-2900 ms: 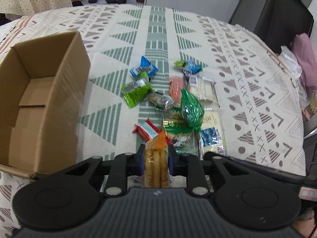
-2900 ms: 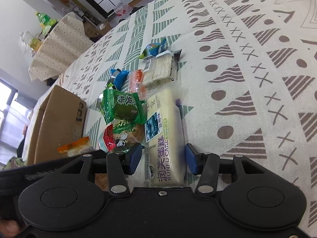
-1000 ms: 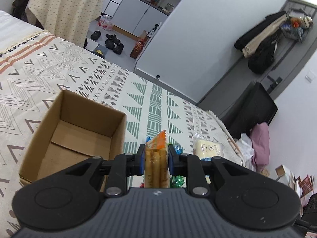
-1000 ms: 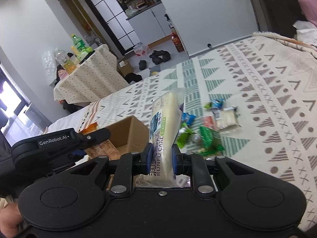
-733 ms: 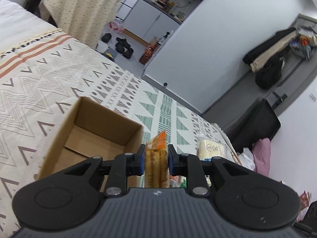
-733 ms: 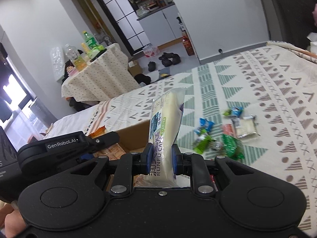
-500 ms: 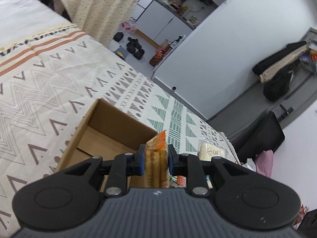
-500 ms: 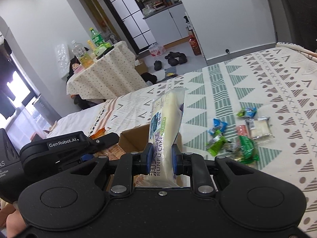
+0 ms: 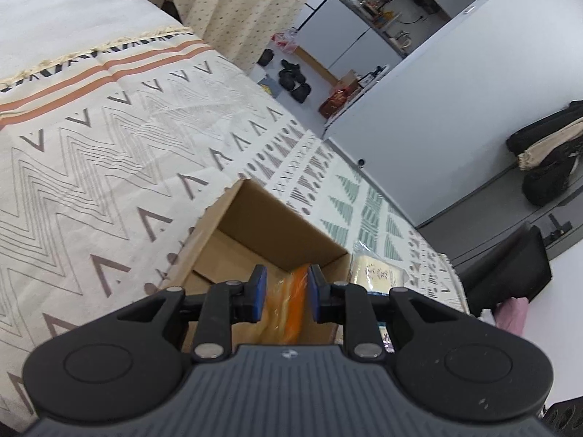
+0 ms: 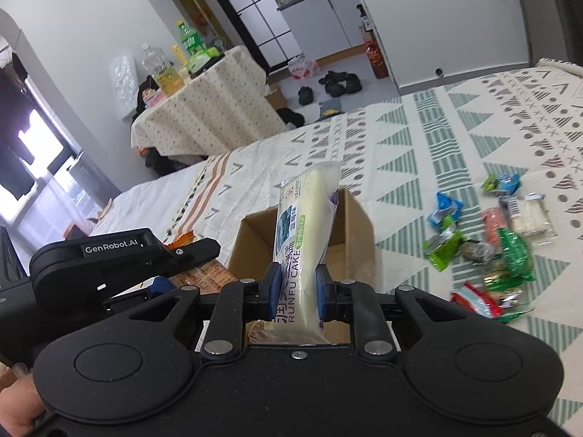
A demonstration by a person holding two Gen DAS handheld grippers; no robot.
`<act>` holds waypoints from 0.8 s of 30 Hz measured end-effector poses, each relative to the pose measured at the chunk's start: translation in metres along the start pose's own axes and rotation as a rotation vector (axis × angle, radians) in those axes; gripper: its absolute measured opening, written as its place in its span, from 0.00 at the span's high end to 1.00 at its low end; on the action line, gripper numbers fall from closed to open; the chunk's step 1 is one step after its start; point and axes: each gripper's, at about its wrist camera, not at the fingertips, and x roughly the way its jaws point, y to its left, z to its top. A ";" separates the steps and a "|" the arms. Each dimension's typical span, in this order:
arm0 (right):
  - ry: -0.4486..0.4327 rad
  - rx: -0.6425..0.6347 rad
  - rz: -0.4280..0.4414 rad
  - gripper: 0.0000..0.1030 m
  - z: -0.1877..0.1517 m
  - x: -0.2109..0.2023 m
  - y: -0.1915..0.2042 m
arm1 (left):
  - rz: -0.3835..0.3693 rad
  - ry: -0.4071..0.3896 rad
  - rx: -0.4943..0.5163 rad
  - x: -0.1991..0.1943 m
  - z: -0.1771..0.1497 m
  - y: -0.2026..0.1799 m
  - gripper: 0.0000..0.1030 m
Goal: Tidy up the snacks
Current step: 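Carry both packs over the cardboard box and open both tools to drop them, then move left tool to purple candy pack while right tool moves to green pack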
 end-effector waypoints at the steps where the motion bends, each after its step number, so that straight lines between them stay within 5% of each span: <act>1: 0.006 0.000 0.001 0.81 0.000 0.003 0.001 | 0.011 -0.001 0.002 0.000 0.001 0.000 0.75; 4: 0.022 0.001 0.008 0.81 -0.001 0.013 0.004 | 0.026 0.004 -0.001 0.002 0.001 0.001 0.73; 8: 0.052 0.001 0.019 0.80 -0.004 0.024 0.007 | 0.057 0.009 -0.023 0.005 0.000 0.002 0.49; 14: 0.044 0.007 0.013 0.63 -0.001 0.018 0.002 | 0.064 0.005 -0.014 0.008 -0.003 -0.008 0.22; 24: -0.009 0.011 -0.096 0.36 0.002 -0.024 -0.032 | 0.071 0.060 0.032 0.019 -0.024 -0.031 0.13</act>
